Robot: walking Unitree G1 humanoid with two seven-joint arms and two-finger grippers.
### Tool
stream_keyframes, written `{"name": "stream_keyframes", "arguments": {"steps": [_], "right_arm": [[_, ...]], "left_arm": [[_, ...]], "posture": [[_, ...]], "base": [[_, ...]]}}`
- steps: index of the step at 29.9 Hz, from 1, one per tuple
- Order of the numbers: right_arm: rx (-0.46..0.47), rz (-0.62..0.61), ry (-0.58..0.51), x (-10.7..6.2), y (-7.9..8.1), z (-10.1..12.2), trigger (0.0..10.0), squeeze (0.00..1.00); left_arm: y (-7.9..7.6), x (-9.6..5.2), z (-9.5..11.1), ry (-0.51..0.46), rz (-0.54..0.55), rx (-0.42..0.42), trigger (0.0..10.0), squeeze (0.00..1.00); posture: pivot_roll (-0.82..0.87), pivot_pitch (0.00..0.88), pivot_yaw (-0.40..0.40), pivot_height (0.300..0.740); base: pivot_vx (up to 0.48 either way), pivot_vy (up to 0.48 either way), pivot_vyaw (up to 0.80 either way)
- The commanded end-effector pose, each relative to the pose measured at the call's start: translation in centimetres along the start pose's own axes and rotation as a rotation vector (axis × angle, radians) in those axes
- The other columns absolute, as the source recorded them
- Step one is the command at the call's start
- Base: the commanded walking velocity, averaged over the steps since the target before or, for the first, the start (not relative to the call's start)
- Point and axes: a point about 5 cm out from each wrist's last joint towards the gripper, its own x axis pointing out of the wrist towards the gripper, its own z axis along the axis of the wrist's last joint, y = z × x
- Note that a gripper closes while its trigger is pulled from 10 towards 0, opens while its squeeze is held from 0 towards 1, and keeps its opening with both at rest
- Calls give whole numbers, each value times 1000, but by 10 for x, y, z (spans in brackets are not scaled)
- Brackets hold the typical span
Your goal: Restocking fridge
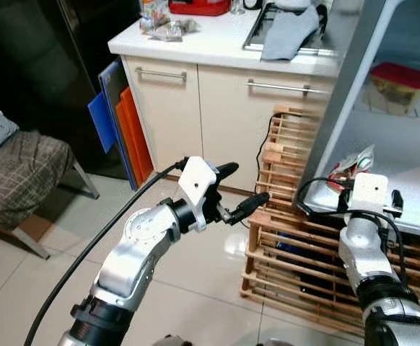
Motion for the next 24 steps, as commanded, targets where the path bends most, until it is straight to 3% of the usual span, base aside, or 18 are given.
{"name": "stream_keyframes", "arguments": {"steps": [1, 6, 11, 15, 21, 24], "right_arm": [[46, 71, 75, -2, 21, -1, 10000, 0], [48, 86, 89, -1, 27, 4, 10000, 0], [169, 132, 38, 6, 32, 25, 10000, 0], [156, 87, -11, 12, 20, 33, 10000, 0], [56, 42, -90, 12, -1, 22, 10000, 0], [44, 36, -99, 12, -4, 21, 10000, 0]], "left_arm": [[4, -2, 5, -5, 11, 28, 10000, 0], [3, -1, 5, -6, 13, 29, 10000, 0], [4, -1, 4, 0, 10, 33, 10000, 0], [5, 0, 6, -8, 16, 38, 10000, 0], [4, -1, 4, -10, 25, 31, 10000, 0], [4, -1, 4, -10, 24, 30, 10000, 0]], "posture": [[25, 0, 63, 740], [32, 0, 63, 740], [31, 0, 66, 740], [32, 0, 55, 740], [13, 0, 49, 740], [10, 0, 49, 740]], "base": [[0, 0, 0], [0, 0, 0], [0, 0, 0], [0, 0, 0], [0, 0, 0], [0, 0, 0]]}}
